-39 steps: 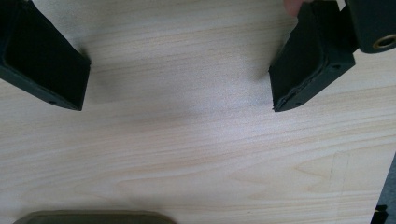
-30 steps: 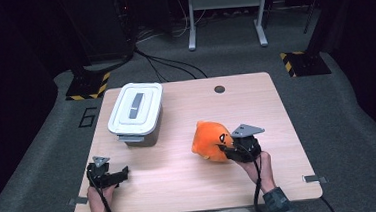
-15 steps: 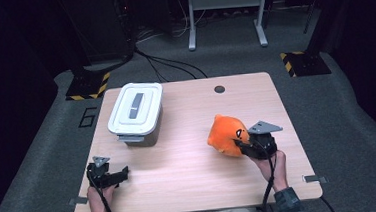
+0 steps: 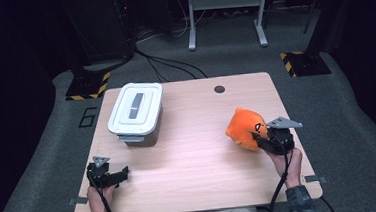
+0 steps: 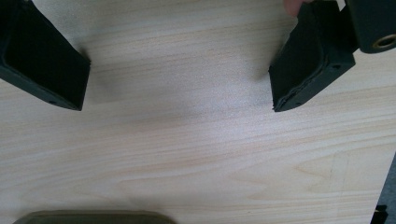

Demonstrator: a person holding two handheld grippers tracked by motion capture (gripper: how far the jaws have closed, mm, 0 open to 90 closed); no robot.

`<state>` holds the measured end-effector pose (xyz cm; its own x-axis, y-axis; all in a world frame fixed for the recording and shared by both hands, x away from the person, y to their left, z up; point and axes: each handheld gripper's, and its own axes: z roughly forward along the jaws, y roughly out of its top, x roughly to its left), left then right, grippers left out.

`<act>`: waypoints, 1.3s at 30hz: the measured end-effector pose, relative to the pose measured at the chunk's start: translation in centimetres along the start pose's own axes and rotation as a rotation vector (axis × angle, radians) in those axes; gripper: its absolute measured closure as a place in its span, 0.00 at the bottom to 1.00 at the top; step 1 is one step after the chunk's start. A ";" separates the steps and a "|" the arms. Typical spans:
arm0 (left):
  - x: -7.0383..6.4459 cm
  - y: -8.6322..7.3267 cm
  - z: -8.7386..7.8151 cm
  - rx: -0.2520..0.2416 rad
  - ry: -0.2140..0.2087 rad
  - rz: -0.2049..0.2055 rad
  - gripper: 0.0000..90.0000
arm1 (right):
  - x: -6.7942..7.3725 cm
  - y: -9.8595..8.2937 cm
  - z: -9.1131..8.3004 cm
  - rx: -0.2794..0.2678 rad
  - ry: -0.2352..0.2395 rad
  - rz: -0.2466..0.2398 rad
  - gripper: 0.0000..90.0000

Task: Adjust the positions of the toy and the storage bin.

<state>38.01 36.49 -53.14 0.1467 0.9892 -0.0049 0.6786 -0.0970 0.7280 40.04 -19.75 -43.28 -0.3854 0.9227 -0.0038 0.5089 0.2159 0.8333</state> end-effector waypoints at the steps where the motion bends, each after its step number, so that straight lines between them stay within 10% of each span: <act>1: 0.0 0.0 0.0 0.000 0.000 0.000 0.05 | -0.3 -0.1 0.0 -0.001 -0.007 0.010 0.63; 39: 0.0 0.0 0.0 0.000 0.000 0.000 0.05 | -6.7 -2.8 3.5 0.049 -0.233 0.224 0.53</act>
<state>38.01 36.49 -53.14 0.1465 0.9892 -0.0048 0.6787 -0.0970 0.7280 43.88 -25.43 -47.53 -0.0764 0.9960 0.0456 0.5999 0.0094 0.8000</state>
